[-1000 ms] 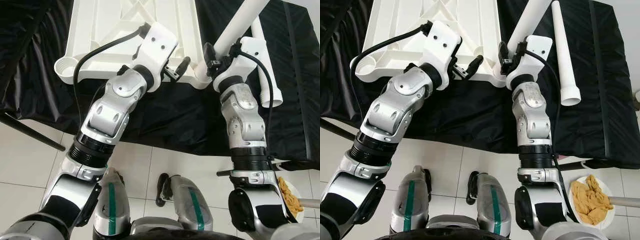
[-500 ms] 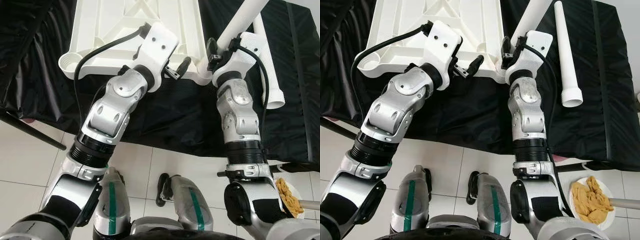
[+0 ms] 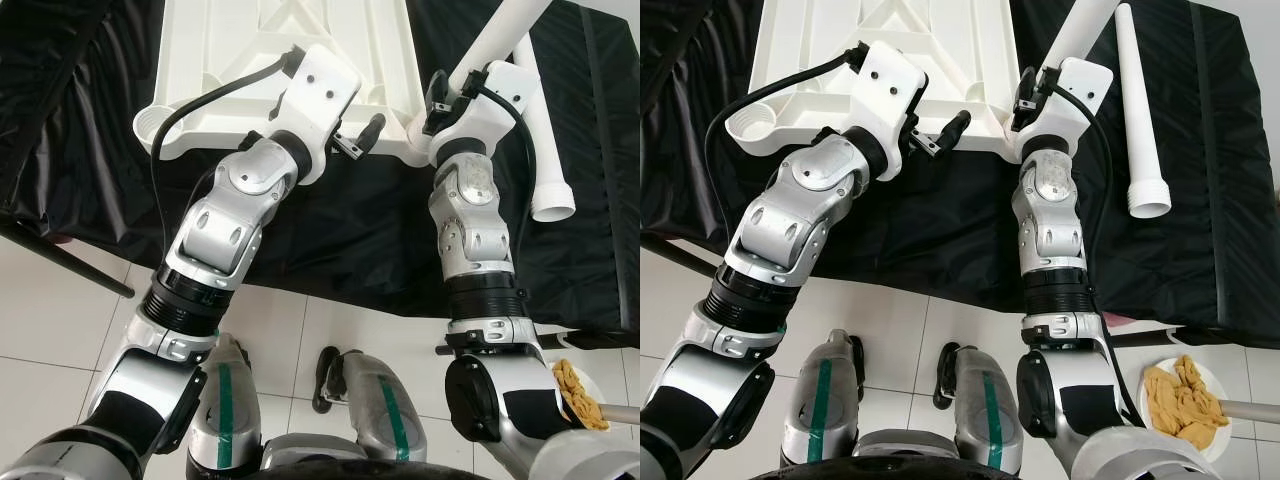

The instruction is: Building children table

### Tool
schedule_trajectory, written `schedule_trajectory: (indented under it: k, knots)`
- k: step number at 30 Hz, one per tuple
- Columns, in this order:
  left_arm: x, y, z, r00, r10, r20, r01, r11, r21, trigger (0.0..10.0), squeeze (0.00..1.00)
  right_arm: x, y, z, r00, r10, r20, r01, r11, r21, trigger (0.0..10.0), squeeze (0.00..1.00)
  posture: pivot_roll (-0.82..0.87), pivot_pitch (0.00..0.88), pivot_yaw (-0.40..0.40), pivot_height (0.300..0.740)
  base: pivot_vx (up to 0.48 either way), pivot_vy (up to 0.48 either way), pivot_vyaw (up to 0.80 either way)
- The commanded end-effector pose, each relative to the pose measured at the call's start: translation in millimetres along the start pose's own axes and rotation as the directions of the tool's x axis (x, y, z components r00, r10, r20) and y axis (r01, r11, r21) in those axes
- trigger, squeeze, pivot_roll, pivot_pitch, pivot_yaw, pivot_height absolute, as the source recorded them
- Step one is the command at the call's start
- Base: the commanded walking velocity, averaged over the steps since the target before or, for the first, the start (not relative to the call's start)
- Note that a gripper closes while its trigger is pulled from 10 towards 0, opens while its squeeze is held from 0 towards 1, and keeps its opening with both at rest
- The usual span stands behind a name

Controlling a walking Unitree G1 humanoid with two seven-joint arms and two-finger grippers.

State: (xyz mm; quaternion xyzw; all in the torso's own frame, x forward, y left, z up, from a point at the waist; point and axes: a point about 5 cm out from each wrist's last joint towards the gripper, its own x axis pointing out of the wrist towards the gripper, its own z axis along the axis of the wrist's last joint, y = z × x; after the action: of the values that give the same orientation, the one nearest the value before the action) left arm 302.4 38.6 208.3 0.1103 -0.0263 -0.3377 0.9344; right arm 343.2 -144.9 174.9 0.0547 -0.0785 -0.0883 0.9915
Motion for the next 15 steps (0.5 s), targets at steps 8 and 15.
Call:
schedule_trajectory:
  k: [8, 15]
  knots:
    - [1.9, -6.2, 5, 0.999, -0.034, 0.011, 0.034, 0.999, 0.016, 10.0, 0.0, -1.8, -24.2, -24, 0.982, -0.17, -0.084, 0.167, 0.985, -0.034, 10.0, 0.0, 0.15, 0.092, -0.096, 0.74, 0.0, 0.0, 0.0]
    - [2.2, -7.2, 5, 0.999, -0.039, 0.012, 0.039, 0.999, 0.015, 10.0, 0.0, -1.8, -37.0, -29, 0.964, -0.251, -0.09, 0.247, 0.967, -0.057, 10.0, 0.0, 0.15, 0.088, -0.097, 0.74, 0.0, 0.0, 0.0]
